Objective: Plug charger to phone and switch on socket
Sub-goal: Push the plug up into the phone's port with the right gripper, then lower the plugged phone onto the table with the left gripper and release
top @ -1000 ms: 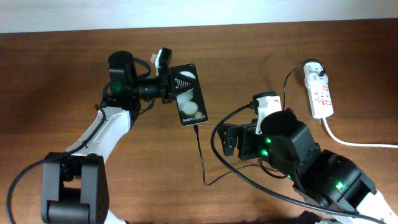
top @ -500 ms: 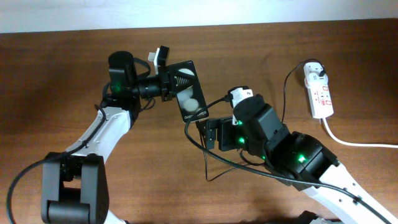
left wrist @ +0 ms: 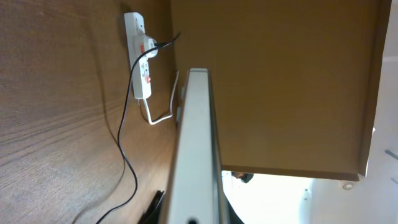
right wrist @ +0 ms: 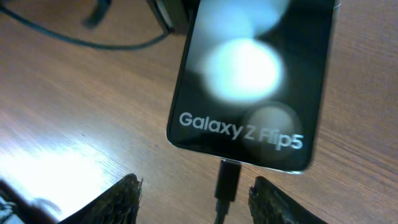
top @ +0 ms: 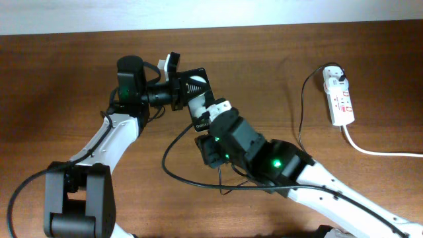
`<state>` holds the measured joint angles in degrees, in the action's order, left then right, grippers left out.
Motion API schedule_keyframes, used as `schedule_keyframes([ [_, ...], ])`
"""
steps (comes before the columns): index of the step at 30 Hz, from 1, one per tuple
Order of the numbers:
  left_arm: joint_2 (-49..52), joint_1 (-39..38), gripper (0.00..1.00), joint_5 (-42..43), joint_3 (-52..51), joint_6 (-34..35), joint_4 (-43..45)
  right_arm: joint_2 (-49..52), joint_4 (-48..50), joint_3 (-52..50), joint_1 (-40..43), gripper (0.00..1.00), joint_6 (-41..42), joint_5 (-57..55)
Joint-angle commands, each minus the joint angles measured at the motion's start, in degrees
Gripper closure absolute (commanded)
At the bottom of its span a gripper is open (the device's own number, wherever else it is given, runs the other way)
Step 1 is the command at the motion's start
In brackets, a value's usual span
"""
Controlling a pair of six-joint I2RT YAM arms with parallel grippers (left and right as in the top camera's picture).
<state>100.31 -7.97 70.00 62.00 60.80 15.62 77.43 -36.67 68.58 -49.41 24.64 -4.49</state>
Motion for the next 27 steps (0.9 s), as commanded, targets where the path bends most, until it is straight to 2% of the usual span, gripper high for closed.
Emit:
schedule_keyframes([
  [1, -0.2, 0.0, 1.00, 0.3, 0.0, -0.7, 0.1, 2.8, -1.5, 0.9, -0.5, 0.62, -0.2, -1.6],
  [4, -0.2, 0.0, 1.00, 0.2, 0.0, -0.7, 0.1, 3.1, -3.0, 0.9, -0.6, 0.69, 2.6, -0.7],
  [6, -0.2, 0.0, 1.00, 0.2, 0.0, -0.7, 0.1, 3.2, -4.2, 0.9, -0.6, 0.77, 3.5, -0.7],
  [7, -0.2, 0.0, 1.00, 0.3, 0.0, -0.7, 0.1, 3.2, -3.9, 0.9, -0.6, 0.88, 3.5, -0.7],
  [9, -0.2, 0.0, 1.00, 1.4, 0.0, -0.7, 0.1, 3.2, -2.9, 0.9, -0.5, 0.96, 3.5, -0.7],
  [15, -0.2, -2.5, 1.00, 6.8, 0.0, -1.0, 0.2, 3.2, 3.7, 0.9, -0.4, 0.96, 3.3, -0.7],
  [19, -0.2, -2.2, 1.00, 2.1, 0.0, -3.9, 0.2, -1.7, -2.0, 0.9, -0.5, 0.38, 3.3, 1.5],
  [22, -0.2, -2.6, 1.00, -3.0, 0.0, -3.9, 0.2, -9.1, -10.7, 0.9, -0.5, 0.23, 3.3, 1.5],
  [24, -0.2, -5.6, 1.00, -9.4, 0.0, -4.8, 0.2, -18.1, -16.8, 0.9, -0.5, 0.12, 3.3, 1.4],
  [26, -0.2, -10.0, 1.00, -14.6, 0.4, -10.1, -0.5, -31.0, -19.9, 0.9, -0.4, 0.07, 3.3, 0.7],
  [27, -0.2, -11.4, 1.00, -18.3, 2.1, -13.7, -6.3, -34.3, -21.2, 0.9, -0.5, 0.05, 3.3, -0.8],
])
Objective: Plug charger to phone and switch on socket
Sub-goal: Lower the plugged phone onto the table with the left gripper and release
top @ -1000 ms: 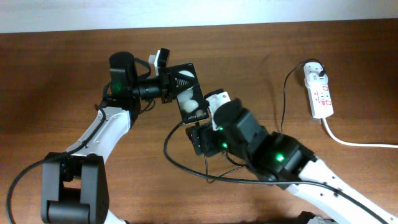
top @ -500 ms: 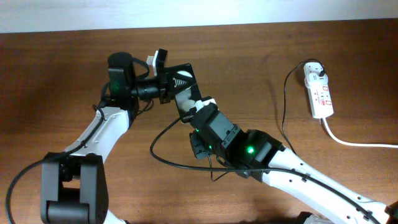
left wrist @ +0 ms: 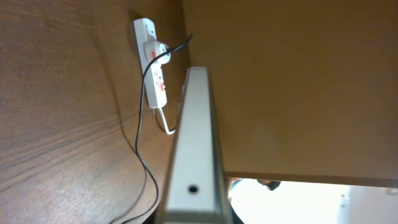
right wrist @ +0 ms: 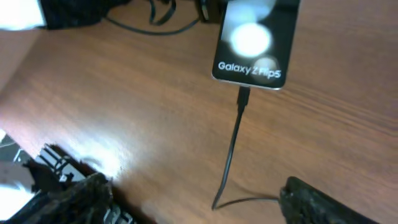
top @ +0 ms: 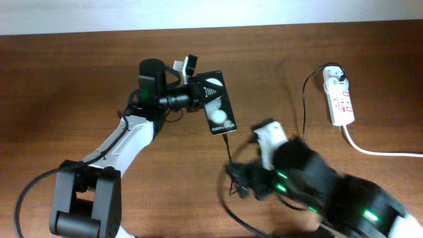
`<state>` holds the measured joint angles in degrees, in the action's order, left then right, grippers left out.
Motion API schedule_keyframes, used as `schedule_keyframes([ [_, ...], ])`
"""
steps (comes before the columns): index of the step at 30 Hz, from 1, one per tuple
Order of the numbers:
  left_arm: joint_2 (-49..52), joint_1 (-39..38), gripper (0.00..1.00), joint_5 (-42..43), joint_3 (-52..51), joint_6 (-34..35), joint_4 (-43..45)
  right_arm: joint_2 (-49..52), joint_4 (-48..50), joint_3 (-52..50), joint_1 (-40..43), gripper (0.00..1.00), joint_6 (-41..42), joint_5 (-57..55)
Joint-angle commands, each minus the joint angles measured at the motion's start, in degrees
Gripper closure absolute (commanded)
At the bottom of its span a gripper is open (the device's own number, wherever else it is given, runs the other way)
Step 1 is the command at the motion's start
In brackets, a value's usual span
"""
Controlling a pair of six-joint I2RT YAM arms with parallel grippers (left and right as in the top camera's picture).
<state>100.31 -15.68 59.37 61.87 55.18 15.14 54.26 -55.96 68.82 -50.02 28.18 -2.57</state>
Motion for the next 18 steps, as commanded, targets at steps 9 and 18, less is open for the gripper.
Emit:
schedule_keyframes([
  [9, 19.1, -5.7, 1.00, -16.4, 27.5, -28.8, -37.4, -14.3, -8.6, 0.6, 0.2, 0.01, -0.3, -3.7],
  [18, 30.4, -5.7, 0.94, -20.0, 28.3, -34.3, -37.2, -14.2, -14.0, 0.6, 0.2, 0.01, -0.3, -3.7],
])
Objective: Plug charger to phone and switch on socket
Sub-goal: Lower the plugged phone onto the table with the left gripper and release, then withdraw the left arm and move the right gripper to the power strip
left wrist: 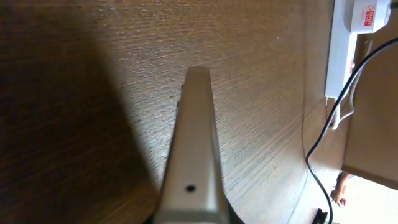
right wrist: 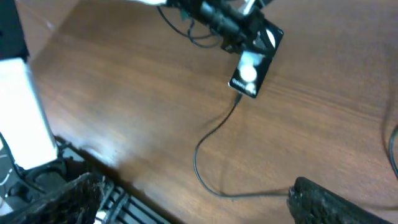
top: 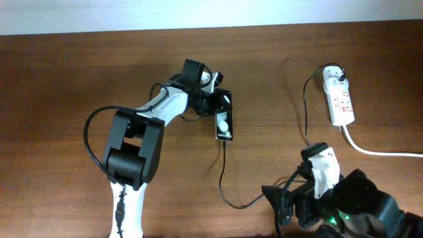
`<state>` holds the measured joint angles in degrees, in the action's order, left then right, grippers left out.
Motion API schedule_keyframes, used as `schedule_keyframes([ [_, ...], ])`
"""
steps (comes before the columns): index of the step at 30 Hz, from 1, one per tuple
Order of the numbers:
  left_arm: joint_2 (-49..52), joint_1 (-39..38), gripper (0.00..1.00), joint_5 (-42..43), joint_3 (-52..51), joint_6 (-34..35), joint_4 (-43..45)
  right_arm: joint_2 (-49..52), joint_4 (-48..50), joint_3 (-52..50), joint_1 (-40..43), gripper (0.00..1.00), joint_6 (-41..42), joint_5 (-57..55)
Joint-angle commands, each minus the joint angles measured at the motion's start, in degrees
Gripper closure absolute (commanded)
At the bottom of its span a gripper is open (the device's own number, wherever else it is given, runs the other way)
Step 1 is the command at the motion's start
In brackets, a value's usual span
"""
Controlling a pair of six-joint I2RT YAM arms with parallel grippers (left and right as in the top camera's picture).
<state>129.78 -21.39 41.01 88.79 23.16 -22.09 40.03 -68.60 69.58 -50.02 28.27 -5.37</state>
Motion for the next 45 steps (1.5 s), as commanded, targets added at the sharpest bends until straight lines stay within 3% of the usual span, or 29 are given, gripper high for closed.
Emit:
schedule_keyframes([
  [1, 1.0, 0.0, 0.88, -1.8, 1.4, -2.3, -0.5, 0.0, -2.4, -0.2, 0.2, 0.01, -0.4, -0.9],
  [4, 1.0, 0.0, 0.74, -2.1, 1.3, -2.3, -1.7, 0.0, -2.6, -0.2, 0.2, 0.01, -0.3, -0.9],
  [7, 1.0, 0.2, 0.53, -2.6, 1.3, -2.3, -3.3, 0.0, -2.6, -0.2, 0.2, 0.01, -0.4, -0.9],
  [10, 1.0, 0.2, 0.19, -9.8, 1.3, -3.6, -6.4, 0.0, -2.6, -0.2, 0.2, 0.01, -0.4, -0.9],
  [12, 1.0, 0.2, 0.03, -15.0, 1.3, -7.4, -8.4, 0.0, -2.6, -0.2, 0.2, 0.01, -0.4, -0.9],
  [13, 1.0, 0.2, 0.01, -16.3, 1.3, -7.5, -9.0, 0.0, -2.6, -0.2, 0.2, 0.01, -0.4, -0.9],
  [22, 1.0, 0.2, 0.01, -18.6, 1.3, -9.4, -10.9, 0.0, -2.6, -0.2, 0.2, 0.01, -0.4, -0.9],
  [29, 1.0, 0.2, 0.01, -31.6, 1.3, -9.6, -15.0, 0.0, -2.6, -0.2, 0.2, 0.01, -0.4, -0.9],
  [36, 0.6, 0.2, 0.01, -36.6, 1.6, -9.6, -16.6, 0.0, -2.6, -0.2, 0.2, 0.01, -0.4, -0.9],
  [45, -10.9, 0.2, 0.01, -46.9, 1.7, -9.6, -21.6, 0.0, -2.6, -0.2, 0.2, 0.01, -0.4, -0.9],
])
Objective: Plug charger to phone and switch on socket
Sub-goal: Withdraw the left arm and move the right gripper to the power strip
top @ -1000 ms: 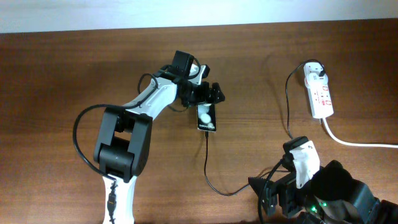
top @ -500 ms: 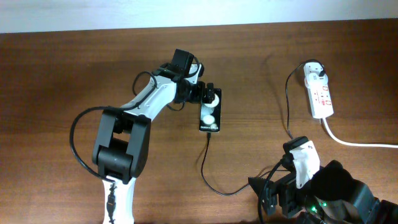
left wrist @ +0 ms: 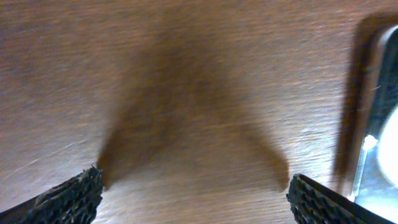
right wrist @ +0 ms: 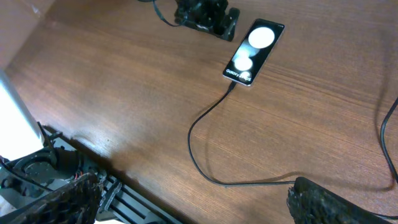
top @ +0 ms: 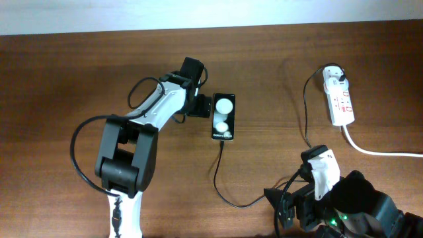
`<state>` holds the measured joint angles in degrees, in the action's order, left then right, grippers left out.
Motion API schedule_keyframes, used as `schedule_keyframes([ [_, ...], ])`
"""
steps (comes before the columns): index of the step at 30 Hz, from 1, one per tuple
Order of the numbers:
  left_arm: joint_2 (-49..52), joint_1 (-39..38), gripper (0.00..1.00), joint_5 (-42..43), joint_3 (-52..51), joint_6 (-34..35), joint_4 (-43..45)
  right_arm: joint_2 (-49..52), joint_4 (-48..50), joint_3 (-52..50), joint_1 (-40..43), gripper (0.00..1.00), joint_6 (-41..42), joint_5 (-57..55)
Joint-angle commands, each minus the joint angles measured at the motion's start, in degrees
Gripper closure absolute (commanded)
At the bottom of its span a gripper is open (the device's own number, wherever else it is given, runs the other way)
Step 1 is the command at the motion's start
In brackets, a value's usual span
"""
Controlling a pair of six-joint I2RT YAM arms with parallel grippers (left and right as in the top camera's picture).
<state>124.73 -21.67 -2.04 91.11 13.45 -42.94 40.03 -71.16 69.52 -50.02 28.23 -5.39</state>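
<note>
The black phone (top: 223,116) lies flat on the table with its screen up, also seen from the right wrist (right wrist: 254,51). The black charger cable (top: 218,173) is plugged into its near end. It loops across the table to the plug in the white power strip (top: 340,99) at the far right. My left gripper (top: 203,106) stands open just left of the phone, empty, and the phone's edge (left wrist: 380,124) shows at its right. My right gripper (right wrist: 196,202) is open and empty, high above the table's front.
The power strip's white lead (top: 377,151) runs off to the right edge. The cable's slack (right wrist: 205,134) lies on the wood in front of the phone. The table's front edge and a black frame (right wrist: 74,180) show below my right gripper.
The phone was standing on edge in my shut left gripper. Now it lies flat, and that gripper is open and a little to its left. The right arm has hardly moved.
My left gripper held the phone raised while my open right gripper sat close under its plugged-in cable end. The right arm then stood back towards the front right. The phone came down to the table's middle, still gripped, and now lies released.
</note>
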Motion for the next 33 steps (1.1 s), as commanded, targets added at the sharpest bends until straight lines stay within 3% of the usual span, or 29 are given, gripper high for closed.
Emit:
schedule_keyframes([
  [1, -8.4, 0.5, 0.01, -3.8, -0.6, 0.1, -1.6, 0.0, 0.0, -0.1, 0.2, 0.01, -0.3, -0.9],
  [11, -35.0, 2.2, 0.01, -10.0, -0.6, 0.1, -7.2, 0.0, 0.2, -0.1, 0.2, 0.01, -0.3, -0.9],
  [21, -50.4, 19.2, 0.01, -9.8, -0.6, 0.6, -17.3, 0.0, 0.5, -0.1, 0.2, 0.01, -0.3, -0.9],
  [25, -56.3, 25.6, 0.01, -9.8, -0.7, 2.6, -19.7, 0.2, 4.1, -0.1, 0.2, 0.01, -0.3, -6.1],
  [27, -59.9, 27.5, 0.01, -9.8, -0.7, 2.5, -19.9, 1.7, 4.7, -0.1, 0.2, 0.36, -0.3, -12.3],
  [28, -63.4, 28.7, 0.01, -10.1, -0.7, 2.5, -20.5, 3.8, 4.5, -0.1, 0.2, 0.60, 0.5, -17.2],
  [30, -68.0, 29.5, 0.01, -14.7, -0.7, 2.5, -22.8, 6.8, 5.0, -0.1, 0.3, 0.86, 8.5, -21.6],
  [31, -69.7, 29.5, 0.01, -15.8, -0.7, 2.5, -23.5, 8.7, 5.2, -0.1, 0.3, 0.96, 12.5, -21.6],
  [33, -75.4, 29.5, 0.01, -16.1, -0.9, 2.5, -25.0, 13.2, 5.1, -0.1, 0.3, 0.96, 15.5, -21.8],
])
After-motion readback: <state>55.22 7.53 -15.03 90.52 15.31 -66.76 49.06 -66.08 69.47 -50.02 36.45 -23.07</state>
